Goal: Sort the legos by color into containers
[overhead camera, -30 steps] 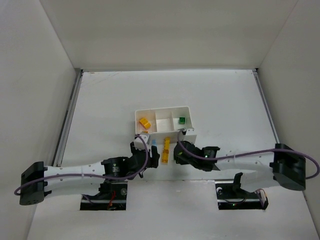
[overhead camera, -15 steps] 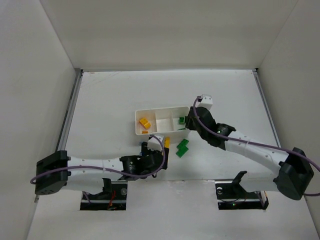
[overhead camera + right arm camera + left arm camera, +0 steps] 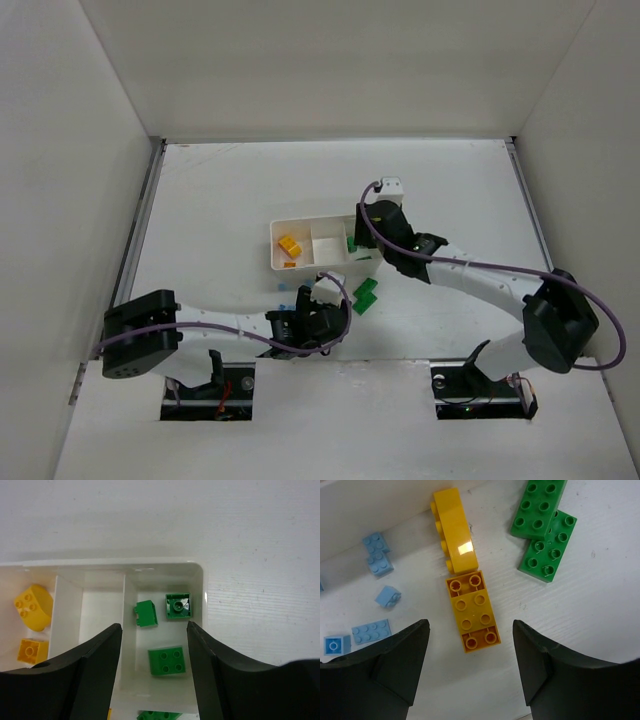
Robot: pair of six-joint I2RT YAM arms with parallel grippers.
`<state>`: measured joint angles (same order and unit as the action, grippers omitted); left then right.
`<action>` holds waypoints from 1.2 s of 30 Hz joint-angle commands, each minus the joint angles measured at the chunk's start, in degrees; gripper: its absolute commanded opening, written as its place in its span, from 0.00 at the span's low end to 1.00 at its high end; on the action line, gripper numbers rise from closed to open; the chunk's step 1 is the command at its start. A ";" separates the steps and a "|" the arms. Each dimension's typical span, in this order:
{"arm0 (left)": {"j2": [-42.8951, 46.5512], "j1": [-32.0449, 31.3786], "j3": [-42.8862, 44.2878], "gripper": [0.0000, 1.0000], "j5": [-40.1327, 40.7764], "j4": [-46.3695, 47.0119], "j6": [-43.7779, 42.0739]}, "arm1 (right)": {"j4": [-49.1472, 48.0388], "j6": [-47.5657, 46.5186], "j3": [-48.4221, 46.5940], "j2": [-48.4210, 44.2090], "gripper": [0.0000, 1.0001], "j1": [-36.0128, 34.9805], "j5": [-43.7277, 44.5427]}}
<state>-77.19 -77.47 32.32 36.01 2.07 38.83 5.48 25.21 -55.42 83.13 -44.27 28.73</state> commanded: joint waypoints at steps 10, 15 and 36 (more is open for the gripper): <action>-6.83 0.35 3.63 0.47 0.46 2.42 -0.68 | -4.51 1.15 4.61 -11.67 0.60 -1.29 0.62; -4.22 -1.05 4.07 0.16 3.44 1.63 -0.95 | -4.86 2.56 9.44 -17.20 0.59 -2.79 0.71; 14.89 33.39 6.88 0.24 -10.87 1.71 -9.12 | -7.93 10.82 19.12 -16.79 0.58 -18.34 -0.17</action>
<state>-59.40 -47.11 36.05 31.07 0.23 31.88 1.37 33.76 -36.47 63.72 -60.80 28.08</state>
